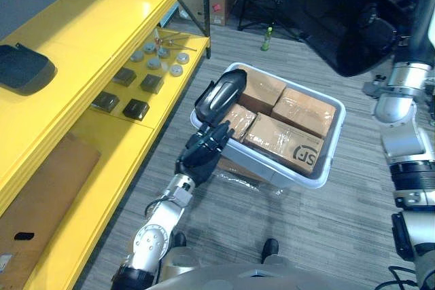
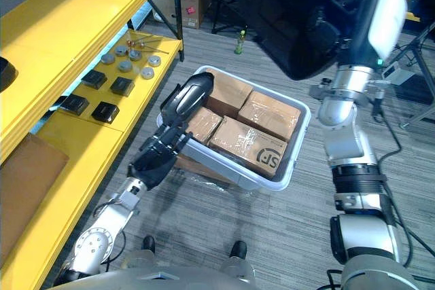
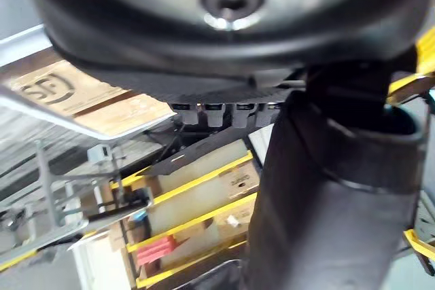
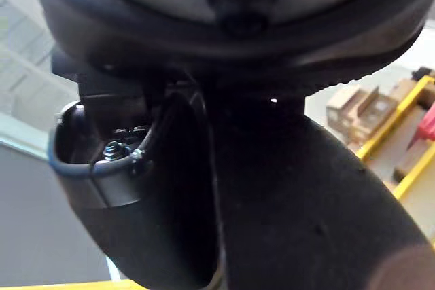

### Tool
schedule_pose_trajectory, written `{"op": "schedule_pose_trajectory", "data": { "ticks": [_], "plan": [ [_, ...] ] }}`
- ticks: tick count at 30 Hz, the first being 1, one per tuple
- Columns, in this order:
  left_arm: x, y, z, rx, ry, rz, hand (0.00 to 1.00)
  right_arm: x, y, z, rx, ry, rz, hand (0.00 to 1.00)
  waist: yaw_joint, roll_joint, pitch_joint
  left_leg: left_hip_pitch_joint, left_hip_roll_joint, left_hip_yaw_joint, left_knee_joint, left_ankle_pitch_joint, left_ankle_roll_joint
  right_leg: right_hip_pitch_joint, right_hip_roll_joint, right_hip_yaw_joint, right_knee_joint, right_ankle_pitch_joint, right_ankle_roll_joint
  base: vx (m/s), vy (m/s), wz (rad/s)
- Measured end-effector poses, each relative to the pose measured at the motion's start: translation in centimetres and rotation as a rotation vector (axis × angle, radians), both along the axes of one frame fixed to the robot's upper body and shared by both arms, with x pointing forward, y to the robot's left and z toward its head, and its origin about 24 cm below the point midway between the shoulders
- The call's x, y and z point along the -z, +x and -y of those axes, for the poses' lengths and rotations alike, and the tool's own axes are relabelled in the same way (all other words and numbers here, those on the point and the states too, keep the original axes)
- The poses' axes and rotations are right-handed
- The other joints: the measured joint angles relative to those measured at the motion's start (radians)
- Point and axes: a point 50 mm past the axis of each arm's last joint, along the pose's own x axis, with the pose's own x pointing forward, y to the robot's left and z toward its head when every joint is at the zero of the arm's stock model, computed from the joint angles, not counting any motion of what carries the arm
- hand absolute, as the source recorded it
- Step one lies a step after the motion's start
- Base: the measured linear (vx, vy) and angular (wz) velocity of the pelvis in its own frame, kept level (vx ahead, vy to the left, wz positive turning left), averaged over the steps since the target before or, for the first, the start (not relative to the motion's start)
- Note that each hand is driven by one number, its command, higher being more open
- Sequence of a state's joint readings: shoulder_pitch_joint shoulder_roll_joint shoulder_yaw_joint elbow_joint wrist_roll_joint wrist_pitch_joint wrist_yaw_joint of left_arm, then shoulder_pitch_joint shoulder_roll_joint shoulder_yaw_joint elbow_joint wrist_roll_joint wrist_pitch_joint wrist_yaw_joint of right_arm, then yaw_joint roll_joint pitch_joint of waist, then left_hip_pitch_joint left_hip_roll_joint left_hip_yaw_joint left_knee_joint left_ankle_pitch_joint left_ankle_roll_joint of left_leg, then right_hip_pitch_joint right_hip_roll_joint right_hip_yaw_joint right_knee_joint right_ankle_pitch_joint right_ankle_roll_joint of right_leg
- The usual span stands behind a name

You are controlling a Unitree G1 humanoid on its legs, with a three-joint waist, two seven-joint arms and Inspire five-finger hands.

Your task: Walk over and take three plastic housings, then place them on the shelf

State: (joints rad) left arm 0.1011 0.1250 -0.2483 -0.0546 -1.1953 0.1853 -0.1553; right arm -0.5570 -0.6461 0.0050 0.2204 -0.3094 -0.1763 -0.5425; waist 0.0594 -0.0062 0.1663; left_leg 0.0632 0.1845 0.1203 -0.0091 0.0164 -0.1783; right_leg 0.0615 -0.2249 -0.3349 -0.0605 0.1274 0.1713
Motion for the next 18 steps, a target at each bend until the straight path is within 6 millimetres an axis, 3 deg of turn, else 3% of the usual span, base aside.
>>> {"op": "schedule_pose_trajectory", "data": {
  "ticks": [2,5,11,15,18],
  "plan": [
    [0.2,0.8,0.8,0.028,-0.067,-0.035,1.00,0.8,-0.3,-2.3,-0.089,-0.058,0.004,0.00,-0.011,-0.002,-0.011,0.017,0.000,0.016,-0.008,0.000,0.000,0.002,0.001,0.013,0.000,0.001,-0.001,-0.01,0.014,-0.14],
    [0.1,1.4,0.8,0.021,-0.115,-0.047,1.00,1.8,-0.7,-4.1,-0.167,-0.076,-0.002,0.00,-0.024,-0.006,-0.028,0.021,0.000,0.020,-0.011,0.000,0.000,0.002,0.000,0.015,0.000,0.001,-0.001,-0.01,0.006,-0.06],
    [-1.7,3.1,0.9,-0.027,-0.216,0.016,1.00,4.9,-1.6,-8.2,-0.340,-0.085,-0.089,0.00,-0.042,-0.011,-0.057,0.033,-0.001,0.039,-0.013,0.000,0.000,0.003,0.002,0.027,-0.011,0.006,-0.004,-0.02,0.007,-0.09],
    [-3.0,4.0,1.0,-0.067,-0.263,0.066,1.00,6.5,-1.9,-10.1,-0.432,-0.099,-0.165,0.00,-0.050,-0.010,-0.063,0.034,-0.002,0.041,-0.013,0.000,0.000,0.004,0.002,0.031,-0.013,0.010,-0.004,-0.01,0.002,-0.01],
    [-2.7,4.2,0.9,-0.103,-0.286,0.052,1.00,7.3,-2.2,-11.0,-0.486,-0.089,-0.183,0.00,-0.054,-0.010,-0.074,0.034,-0.002,0.041,-0.013,0.000,0.000,0.004,0.002,0.032,-0.014,0.011,-0.004,0.00,0.000,0.00]
  ]
}}
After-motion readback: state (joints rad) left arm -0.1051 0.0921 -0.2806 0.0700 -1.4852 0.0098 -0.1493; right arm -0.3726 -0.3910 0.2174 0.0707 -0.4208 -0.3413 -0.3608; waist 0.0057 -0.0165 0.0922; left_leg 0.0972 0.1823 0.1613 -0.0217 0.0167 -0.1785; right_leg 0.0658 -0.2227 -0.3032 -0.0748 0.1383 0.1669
